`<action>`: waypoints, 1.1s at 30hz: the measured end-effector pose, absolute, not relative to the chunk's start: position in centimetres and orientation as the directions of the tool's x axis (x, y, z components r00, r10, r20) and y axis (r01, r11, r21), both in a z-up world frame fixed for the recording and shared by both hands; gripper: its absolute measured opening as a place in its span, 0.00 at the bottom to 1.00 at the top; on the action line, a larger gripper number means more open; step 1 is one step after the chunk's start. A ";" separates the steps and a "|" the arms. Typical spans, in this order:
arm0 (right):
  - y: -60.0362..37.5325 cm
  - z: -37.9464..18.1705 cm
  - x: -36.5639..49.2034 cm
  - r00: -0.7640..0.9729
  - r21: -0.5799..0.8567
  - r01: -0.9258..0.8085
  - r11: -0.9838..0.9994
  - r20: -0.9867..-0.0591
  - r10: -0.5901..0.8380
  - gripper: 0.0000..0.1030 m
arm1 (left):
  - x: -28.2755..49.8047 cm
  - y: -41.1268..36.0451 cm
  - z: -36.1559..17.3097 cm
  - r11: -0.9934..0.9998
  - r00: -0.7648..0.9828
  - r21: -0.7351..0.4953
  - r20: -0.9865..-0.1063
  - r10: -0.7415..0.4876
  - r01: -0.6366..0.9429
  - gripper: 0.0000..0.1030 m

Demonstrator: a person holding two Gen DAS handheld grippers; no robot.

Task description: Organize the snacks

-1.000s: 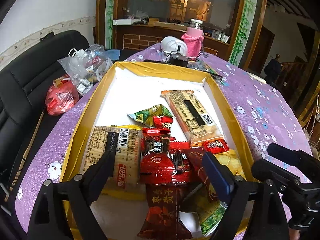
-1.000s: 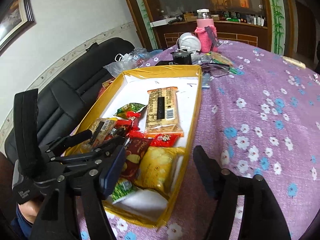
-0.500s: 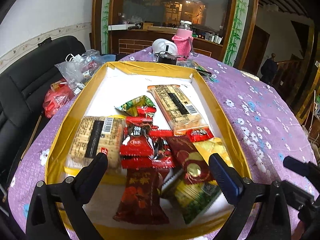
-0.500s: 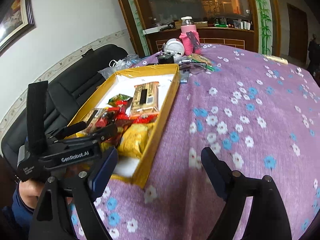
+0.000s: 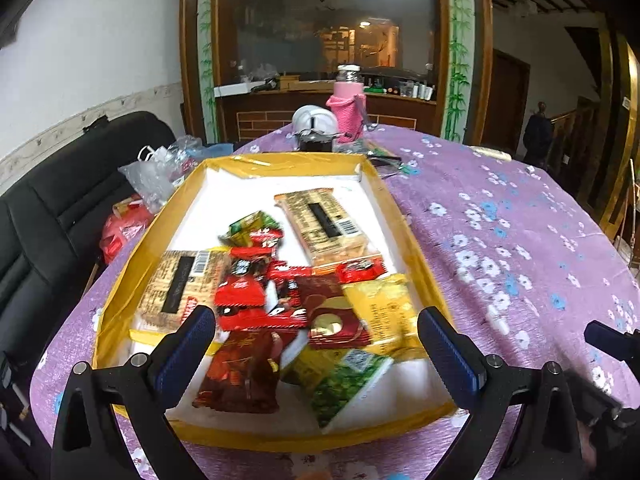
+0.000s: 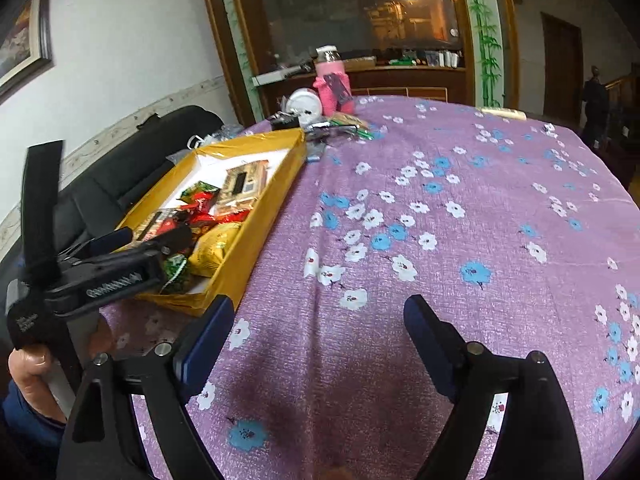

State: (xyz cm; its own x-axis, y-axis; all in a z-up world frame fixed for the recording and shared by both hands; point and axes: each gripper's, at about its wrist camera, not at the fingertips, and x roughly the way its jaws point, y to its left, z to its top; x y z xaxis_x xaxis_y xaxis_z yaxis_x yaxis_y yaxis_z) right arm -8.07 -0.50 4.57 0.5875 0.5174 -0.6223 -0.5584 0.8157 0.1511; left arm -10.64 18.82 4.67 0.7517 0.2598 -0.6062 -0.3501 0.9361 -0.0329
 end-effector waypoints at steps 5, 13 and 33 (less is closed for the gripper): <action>0.4 4.7 -9.0 0.610 0.076 -0.587 0.806 -0.613 0.502 0.88 | -10.5 17.8 5.0 0.946 0.772 -0.020 -0.583 0.253 -0.325 0.99; 0.2 4.7 -8.9 0.609 0.086 -0.583 0.808 -0.612 0.504 0.88 | -11.2 18.1 5.8 0.887 0.749 0.007 -0.532 0.394 -0.461 0.99; 0.3 4.8 -9.1 0.612 0.069 -0.590 0.805 -0.612 0.501 0.88 | -11.2 16.6 5.5 0.862 0.703 0.158 -0.518 0.487 -0.481 0.99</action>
State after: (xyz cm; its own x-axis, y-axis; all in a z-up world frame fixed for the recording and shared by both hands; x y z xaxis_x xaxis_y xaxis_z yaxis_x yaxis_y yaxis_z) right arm -9.08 0.34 4.84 0.6118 0.5007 -0.6123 -0.5897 0.8047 0.0687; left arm -11.18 16.63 5.46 0.7033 0.4872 -0.5176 -0.4812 0.8623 0.1578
